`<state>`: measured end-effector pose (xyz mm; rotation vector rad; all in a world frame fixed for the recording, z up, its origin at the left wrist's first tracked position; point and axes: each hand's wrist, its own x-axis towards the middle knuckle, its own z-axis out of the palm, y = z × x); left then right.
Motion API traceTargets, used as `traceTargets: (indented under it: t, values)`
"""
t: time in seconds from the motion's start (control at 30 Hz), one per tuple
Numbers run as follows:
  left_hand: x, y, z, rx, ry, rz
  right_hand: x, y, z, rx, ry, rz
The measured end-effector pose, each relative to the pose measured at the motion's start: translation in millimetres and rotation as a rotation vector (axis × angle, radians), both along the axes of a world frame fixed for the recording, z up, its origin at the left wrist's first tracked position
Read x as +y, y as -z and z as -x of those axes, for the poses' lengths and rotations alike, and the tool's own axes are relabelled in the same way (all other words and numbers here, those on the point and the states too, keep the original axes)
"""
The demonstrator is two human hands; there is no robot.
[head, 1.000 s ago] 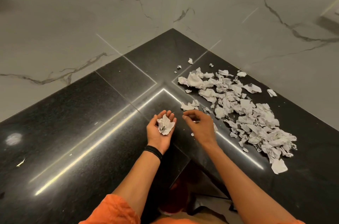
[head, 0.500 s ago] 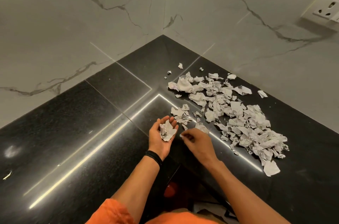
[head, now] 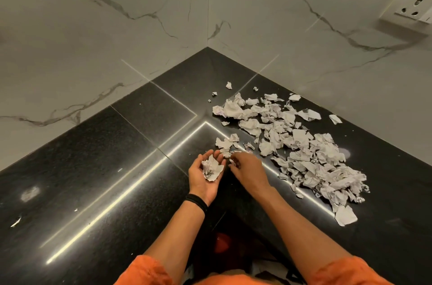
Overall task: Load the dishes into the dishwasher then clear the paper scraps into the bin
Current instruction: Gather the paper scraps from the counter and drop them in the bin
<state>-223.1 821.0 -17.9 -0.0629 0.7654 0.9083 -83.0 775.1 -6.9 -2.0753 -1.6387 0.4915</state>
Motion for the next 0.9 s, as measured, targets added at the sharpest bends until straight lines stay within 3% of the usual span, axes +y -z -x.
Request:
traceTargets:
  t: [0.13,0.23,0.3,0.43,0.6,0.77,0.9]
  values:
    - [-1.4,0.0,3.3,0.039,-0.011,-0.001,0.5,8.1,4.4,-0.032,0.012,-0.032]
    - [1.4,2.9,2.1,0.058,-0.016,-0.002,-3.0,-7.8,8.6,0.209,0.15,-0.159]
    - [2.2,3.8,-2.4,0.052,-0.016,-0.006,-3.0,-22.7,14.7,0.403,0.08,-0.216]
    - [3.3,2.2,-8.9,0.055,-0.03,-0.01,9.0,-34.4,20.4,0.49,-0.042,-0.201]
    - [6.6,-6.1,-2.9,0.037,-0.062,0.005,28.2,-17.7,-9.8,0.273,0.099,-0.144]
    - [7.2,-4.2,7.1,0.057,-0.089,-0.001,40.4,8.1,-10.0,-0.083,-0.168,0.02]
    - [11.7,-1.9,13.2,0.082,-0.097,-0.005,36.7,19.2,-5.7,-0.185,-0.235,-0.032]
